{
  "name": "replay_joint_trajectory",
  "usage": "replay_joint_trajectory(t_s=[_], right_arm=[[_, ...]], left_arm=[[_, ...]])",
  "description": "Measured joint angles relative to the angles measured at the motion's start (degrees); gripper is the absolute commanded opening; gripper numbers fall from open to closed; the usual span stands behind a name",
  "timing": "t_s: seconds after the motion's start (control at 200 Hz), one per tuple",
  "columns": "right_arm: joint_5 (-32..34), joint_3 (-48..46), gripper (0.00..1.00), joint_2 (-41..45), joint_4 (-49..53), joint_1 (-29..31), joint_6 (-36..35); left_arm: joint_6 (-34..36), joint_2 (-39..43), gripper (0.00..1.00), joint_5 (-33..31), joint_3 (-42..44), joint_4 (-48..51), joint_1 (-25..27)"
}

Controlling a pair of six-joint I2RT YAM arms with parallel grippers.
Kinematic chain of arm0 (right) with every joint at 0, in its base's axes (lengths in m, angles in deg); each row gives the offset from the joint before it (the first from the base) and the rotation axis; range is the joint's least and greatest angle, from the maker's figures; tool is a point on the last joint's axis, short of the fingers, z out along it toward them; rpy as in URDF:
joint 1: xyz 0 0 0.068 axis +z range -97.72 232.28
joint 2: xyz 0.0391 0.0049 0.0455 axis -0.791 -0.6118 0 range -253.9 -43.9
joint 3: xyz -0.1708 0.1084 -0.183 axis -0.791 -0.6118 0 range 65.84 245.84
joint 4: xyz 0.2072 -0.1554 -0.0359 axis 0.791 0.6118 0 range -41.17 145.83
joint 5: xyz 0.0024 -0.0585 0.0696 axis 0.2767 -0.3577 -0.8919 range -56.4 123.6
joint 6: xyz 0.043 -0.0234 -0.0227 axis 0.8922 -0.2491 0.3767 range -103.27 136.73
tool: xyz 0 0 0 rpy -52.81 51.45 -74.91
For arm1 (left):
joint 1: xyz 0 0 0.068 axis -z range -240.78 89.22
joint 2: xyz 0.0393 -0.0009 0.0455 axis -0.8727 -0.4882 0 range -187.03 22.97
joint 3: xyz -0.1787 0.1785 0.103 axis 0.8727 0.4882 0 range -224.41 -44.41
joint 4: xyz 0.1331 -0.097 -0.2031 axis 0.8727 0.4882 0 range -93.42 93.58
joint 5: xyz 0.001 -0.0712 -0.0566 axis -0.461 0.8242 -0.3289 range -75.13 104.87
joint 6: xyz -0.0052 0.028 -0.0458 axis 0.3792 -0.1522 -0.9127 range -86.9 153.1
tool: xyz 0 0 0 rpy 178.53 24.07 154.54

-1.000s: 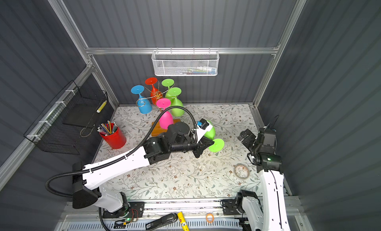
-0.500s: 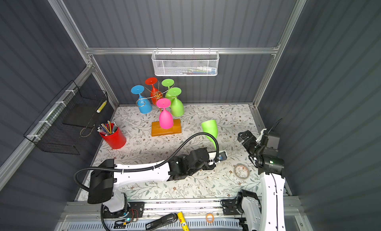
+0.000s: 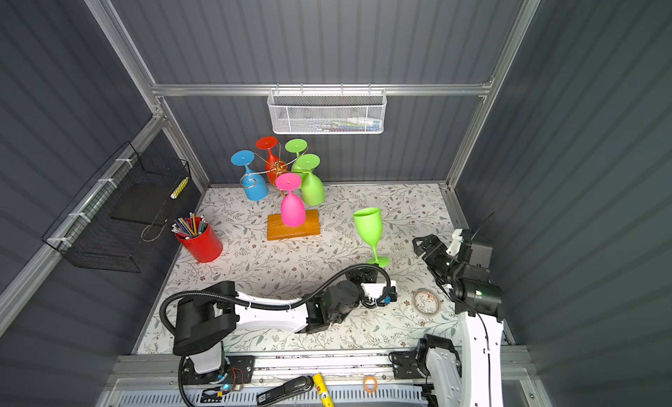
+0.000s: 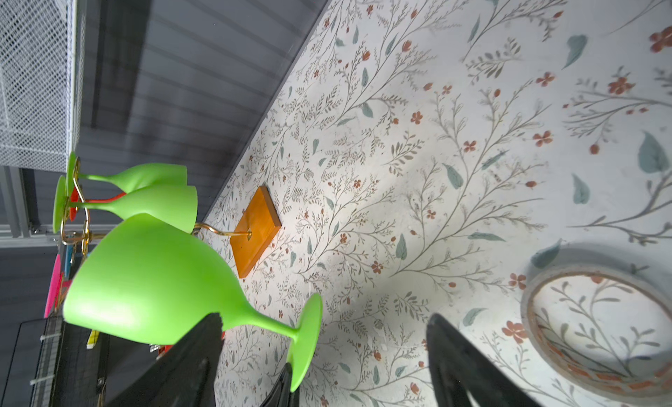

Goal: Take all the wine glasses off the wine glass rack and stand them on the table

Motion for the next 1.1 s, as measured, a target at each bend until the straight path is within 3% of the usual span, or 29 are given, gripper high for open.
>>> replay_joint_trajectory(t_s=[0.305,0.655,1.096], right_arm=[[0.2,-4.3,0.66,-3.8,-3.3,10.4,4.6],[-3.6,-7.6,0.57,-5.0,-10.5,11.1,9.9],[-7.2,-9.3,0.38,-6.1,-15.9,11.5,13.4]], left_arm=[[10.1,-5.1,0.0,-1.7,1.7,-17.4,0.6],[16.9,-8.3,0.0,-2.4,1.9,-28.8,1.5],[18.4,-10.1,0.0,-2.8,1.8,-31.4,1.5]])
